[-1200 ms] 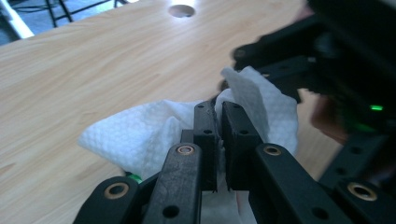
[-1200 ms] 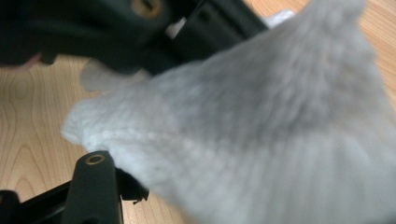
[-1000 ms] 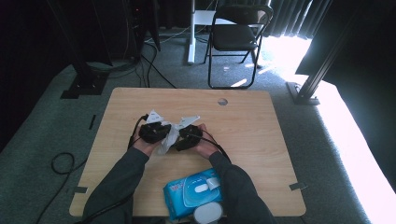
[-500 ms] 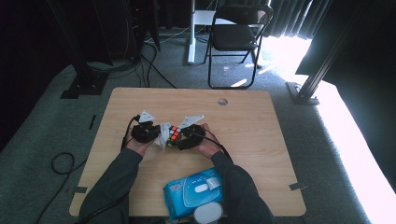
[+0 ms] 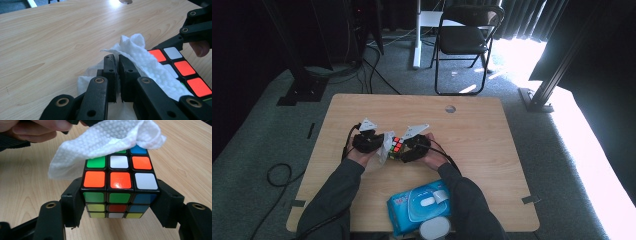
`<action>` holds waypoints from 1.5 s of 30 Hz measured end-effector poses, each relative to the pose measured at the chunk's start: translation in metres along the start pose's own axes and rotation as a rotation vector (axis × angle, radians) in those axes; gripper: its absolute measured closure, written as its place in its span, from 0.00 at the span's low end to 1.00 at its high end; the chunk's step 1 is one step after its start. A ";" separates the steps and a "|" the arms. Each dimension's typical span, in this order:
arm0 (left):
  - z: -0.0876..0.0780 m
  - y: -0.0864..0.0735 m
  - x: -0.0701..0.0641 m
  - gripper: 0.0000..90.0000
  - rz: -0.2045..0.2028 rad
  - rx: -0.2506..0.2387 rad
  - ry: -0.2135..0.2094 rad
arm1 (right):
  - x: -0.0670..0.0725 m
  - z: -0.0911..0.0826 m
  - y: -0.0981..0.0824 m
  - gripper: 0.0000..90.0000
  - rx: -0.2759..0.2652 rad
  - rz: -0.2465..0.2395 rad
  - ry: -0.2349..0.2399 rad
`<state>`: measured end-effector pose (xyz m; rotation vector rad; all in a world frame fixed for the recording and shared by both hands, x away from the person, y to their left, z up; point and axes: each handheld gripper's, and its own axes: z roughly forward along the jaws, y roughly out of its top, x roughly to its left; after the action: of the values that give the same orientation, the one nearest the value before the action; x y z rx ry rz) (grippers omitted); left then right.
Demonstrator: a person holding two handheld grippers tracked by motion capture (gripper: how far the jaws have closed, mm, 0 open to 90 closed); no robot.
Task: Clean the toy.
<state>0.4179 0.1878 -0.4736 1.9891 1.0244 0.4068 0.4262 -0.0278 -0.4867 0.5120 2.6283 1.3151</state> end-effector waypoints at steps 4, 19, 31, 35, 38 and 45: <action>0.002 -0.002 0.001 0.95 -0.003 0.014 -0.009 | 0.001 0.000 0.000 0.38 0.002 -0.007 -0.006; 0.006 -0.005 0.000 0.95 0.016 0.046 -0.015 | -0.001 -0.006 0.001 0.38 -0.019 -0.007 0.004; -0.001 -0.001 0.002 0.95 0.008 0.008 -0.016 | 0.003 0.000 0.000 0.38 0.003 -0.025 0.015; 0.000 -0.003 0.003 0.95 0.002 0.012 -0.022 | 0.003 0.001 0.000 0.38 -0.002 -0.021 0.011; 0.002 -0.004 0.003 0.95 0.000 0.015 -0.024 | 0.002 0.000 0.000 0.38 -0.010 -0.010 0.010; 0.008 -0.011 -0.001 0.95 0.016 0.047 -0.020 | -0.004 -0.007 0.000 0.38 -0.037 0.016 -0.012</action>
<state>0.4169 0.1864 -0.4874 2.0404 1.0150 0.3738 0.4279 -0.0346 -0.4827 0.5354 2.5906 1.3585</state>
